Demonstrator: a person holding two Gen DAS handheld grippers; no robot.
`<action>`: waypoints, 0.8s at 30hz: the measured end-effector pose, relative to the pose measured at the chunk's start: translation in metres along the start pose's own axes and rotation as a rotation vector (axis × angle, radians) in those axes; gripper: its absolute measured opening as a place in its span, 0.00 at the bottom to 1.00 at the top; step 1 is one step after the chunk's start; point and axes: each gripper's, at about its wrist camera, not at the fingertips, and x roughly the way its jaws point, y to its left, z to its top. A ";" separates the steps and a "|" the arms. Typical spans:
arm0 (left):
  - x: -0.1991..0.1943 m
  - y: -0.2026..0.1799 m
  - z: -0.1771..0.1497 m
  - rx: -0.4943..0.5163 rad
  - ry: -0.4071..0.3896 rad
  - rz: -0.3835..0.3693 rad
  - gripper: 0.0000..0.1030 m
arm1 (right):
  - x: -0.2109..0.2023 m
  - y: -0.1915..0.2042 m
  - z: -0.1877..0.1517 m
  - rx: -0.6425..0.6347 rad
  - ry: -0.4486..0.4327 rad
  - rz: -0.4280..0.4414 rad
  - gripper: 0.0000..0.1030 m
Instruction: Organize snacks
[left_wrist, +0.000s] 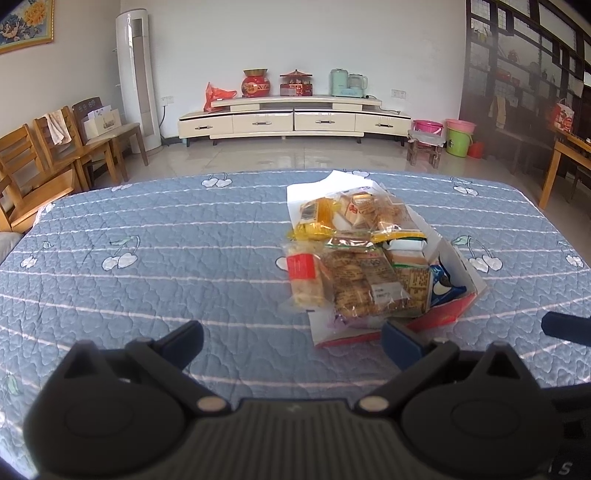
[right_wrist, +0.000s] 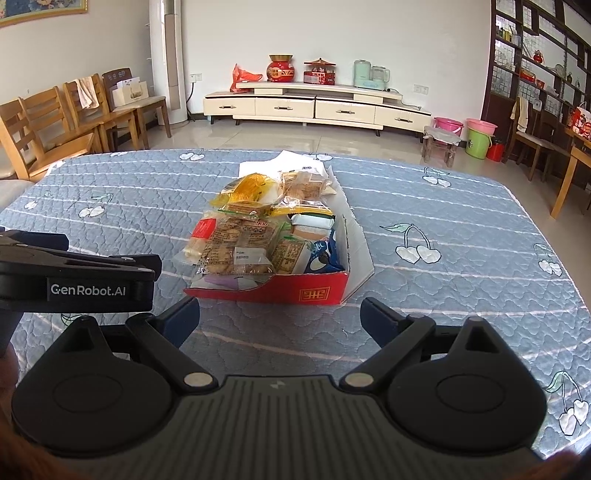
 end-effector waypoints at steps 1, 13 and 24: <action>0.000 0.000 0.000 0.001 0.000 -0.001 0.99 | 0.000 0.000 0.000 0.000 0.001 0.001 1.00; 0.002 -0.001 0.000 0.005 0.005 -0.006 0.99 | 0.001 -0.003 0.000 -0.004 0.009 0.007 1.00; 0.005 -0.002 -0.001 0.013 0.014 -0.013 0.99 | 0.001 -0.006 -0.001 -0.001 0.016 0.008 1.00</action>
